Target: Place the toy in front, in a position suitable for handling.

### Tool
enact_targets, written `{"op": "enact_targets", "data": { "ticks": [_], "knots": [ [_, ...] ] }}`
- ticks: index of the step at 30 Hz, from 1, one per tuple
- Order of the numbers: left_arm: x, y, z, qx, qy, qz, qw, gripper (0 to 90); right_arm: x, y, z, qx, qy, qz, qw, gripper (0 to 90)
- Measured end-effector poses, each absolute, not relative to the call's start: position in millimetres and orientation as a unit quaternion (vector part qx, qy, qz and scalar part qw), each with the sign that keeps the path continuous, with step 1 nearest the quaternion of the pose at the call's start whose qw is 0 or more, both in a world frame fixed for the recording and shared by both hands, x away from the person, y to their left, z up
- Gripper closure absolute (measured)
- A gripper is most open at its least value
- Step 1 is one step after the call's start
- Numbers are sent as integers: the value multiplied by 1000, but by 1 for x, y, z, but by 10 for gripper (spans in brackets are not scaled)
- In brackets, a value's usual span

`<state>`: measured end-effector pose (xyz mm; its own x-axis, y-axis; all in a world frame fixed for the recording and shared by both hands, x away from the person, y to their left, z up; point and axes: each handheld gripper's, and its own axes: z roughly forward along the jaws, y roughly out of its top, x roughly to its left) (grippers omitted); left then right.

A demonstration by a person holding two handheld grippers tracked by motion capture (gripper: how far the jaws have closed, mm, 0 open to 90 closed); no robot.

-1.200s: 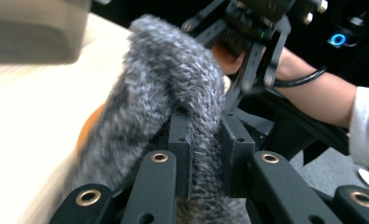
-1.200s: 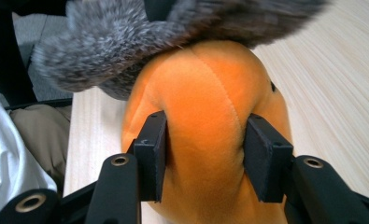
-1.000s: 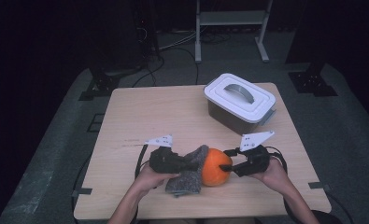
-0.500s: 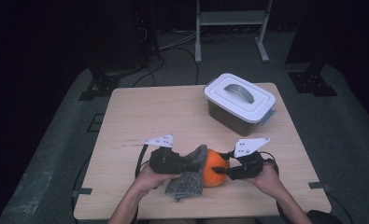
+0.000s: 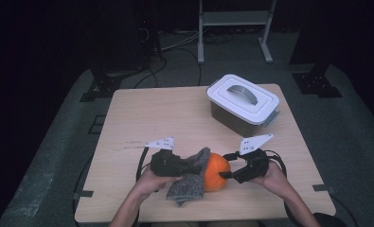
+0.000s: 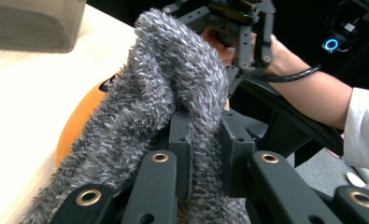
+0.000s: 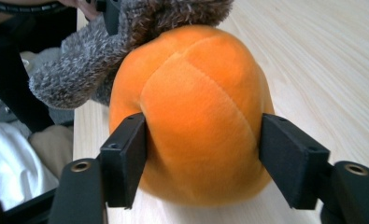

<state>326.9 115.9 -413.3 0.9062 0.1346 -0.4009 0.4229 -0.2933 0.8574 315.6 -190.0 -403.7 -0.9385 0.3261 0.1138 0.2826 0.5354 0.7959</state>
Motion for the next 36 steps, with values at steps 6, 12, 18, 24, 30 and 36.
{"op": "enact_targets", "data": {
  "ticks": [6,12,18,24,30,36],
  "knots": [
    [323,105,-413,794,165,-130,571,778,303,-183,-386,159,871,462,53,324],
    [328,118,-415,797,184,-111,564,775,309,-190,-395,150,876,454,58,429],
    [329,112,-421,802,186,-118,555,775,310,-204,-391,175,878,442,50,302],
    [324,105,-421,809,176,-121,548,773,308,-191,-394,170,885,431,44,273],
    [327,119,-408,808,168,-110,554,770,305,-185,-397,146,869,471,39,571],
    [327,136,-393,791,162,-104,580,770,304,-172,-398,115,840,531,22,568]
  ]
}}
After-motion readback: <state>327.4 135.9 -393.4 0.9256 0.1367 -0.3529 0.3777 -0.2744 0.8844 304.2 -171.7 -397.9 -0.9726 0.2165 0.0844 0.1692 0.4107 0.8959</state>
